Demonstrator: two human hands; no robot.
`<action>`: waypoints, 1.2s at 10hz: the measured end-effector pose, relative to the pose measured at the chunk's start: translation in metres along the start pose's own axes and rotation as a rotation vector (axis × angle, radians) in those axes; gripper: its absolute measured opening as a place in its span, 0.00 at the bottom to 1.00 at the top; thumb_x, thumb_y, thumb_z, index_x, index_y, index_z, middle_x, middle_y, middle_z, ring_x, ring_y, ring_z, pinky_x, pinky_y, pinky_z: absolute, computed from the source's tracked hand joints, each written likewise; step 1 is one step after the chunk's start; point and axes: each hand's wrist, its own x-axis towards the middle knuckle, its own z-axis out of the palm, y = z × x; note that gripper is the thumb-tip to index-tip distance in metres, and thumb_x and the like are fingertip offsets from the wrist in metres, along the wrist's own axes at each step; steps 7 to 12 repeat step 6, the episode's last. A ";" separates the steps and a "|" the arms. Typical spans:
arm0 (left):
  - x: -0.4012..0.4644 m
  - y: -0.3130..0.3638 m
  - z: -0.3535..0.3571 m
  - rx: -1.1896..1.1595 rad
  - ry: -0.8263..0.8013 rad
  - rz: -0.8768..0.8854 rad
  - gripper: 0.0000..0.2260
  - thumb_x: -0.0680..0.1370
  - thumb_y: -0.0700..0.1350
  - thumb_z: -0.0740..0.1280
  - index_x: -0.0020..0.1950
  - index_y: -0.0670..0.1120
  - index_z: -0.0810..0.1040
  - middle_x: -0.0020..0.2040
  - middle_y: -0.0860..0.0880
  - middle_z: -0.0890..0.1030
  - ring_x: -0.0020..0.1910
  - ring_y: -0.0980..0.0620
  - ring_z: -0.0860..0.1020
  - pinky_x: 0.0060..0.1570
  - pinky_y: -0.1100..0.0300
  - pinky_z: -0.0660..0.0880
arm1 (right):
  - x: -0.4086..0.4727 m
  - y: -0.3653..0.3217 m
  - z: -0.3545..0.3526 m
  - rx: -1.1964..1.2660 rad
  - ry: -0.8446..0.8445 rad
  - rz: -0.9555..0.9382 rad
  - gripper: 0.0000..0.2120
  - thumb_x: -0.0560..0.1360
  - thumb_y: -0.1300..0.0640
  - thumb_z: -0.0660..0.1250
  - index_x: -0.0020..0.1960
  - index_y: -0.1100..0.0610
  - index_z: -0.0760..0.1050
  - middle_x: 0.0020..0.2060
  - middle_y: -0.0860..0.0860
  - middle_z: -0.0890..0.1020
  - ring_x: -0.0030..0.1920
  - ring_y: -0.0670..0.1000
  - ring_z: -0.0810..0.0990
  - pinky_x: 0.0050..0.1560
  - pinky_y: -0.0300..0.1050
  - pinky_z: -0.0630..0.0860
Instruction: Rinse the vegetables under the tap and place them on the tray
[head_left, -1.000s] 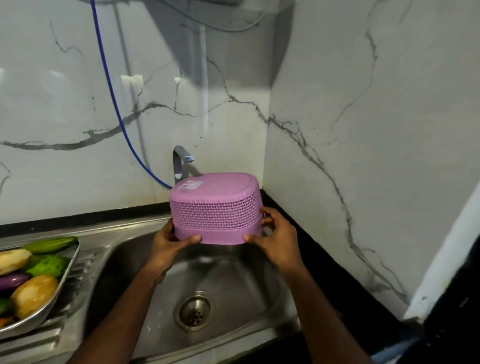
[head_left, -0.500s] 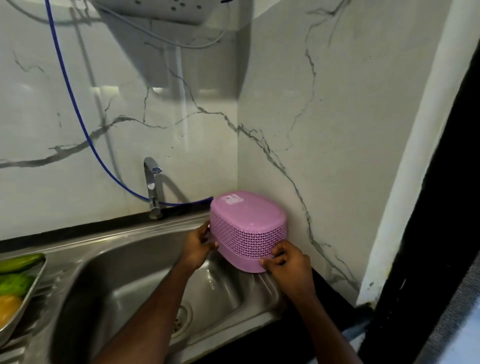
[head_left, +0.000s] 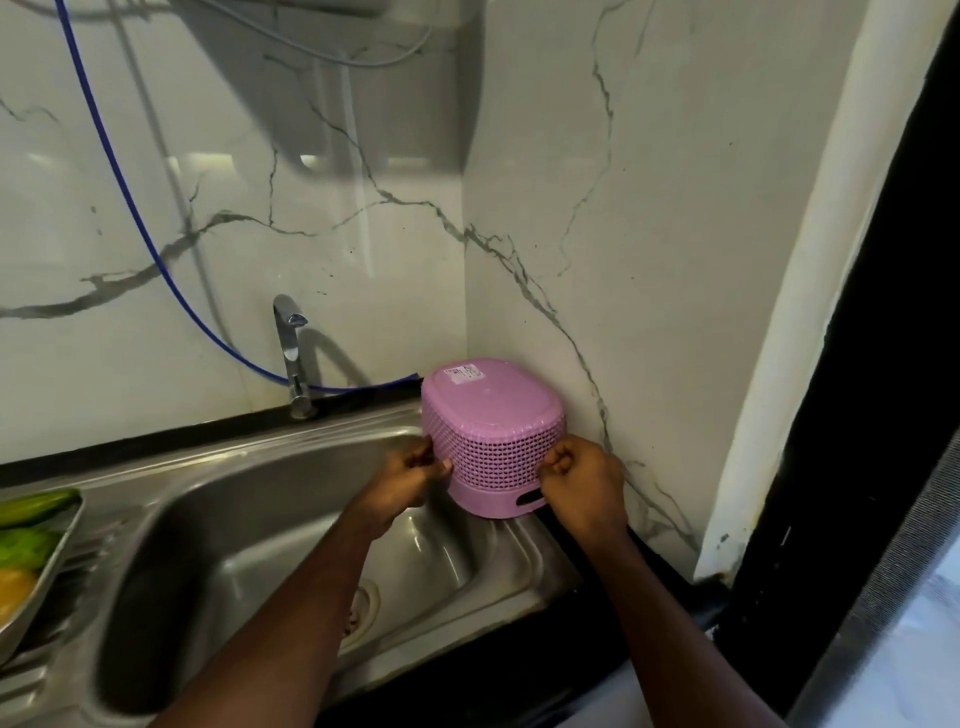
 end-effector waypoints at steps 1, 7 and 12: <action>-0.001 0.010 0.005 0.068 0.013 -0.038 0.17 0.80 0.44 0.66 0.70 0.52 0.72 0.62 0.51 0.78 0.59 0.47 0.76 0.52 0.48 0.75 | 0.000 -0.003 0.001 -0.010 -0.016 -0.005 0.08 0.70 0.62 0.67 0.35 0.52 0.76 0.30 0.46 0.81 0.34 0.48 0.81 0.42 0.48 0.83; -0.019 0.051 0.002 0.371 0.370 0.145 0.09 0.76 0.44 0.72 0.55 0.42 0.82 0.45 0.48 0.82 0.44 0.52 0.80 0.45 0.60 0.73 | 0.022 -0.038 0.000 -0.073 0.225 -0.276 0.02 0.72 0.60 0.64 0.44 0.54 0.74 0.40 0.51 0.79 0.43 0.55 0.78 0.43 0.52 0.79; -0.019 0.051 0.002 0.371 0.370 0.145 0.09 0.76 0.44 0.72 0.55 0.42 0.82 0.45 0.48 0.82 0.44 0.52 0.80 0.45 0.60 0.73 | 0.022 -0.038 0.000 -0.073 0.225 -0.276 0.02 0.72 0.60 0.64 0.44 0.54 0.74 0.40 0.51 0.79 0.43 0.55 0.78 0.43 0.52 0.79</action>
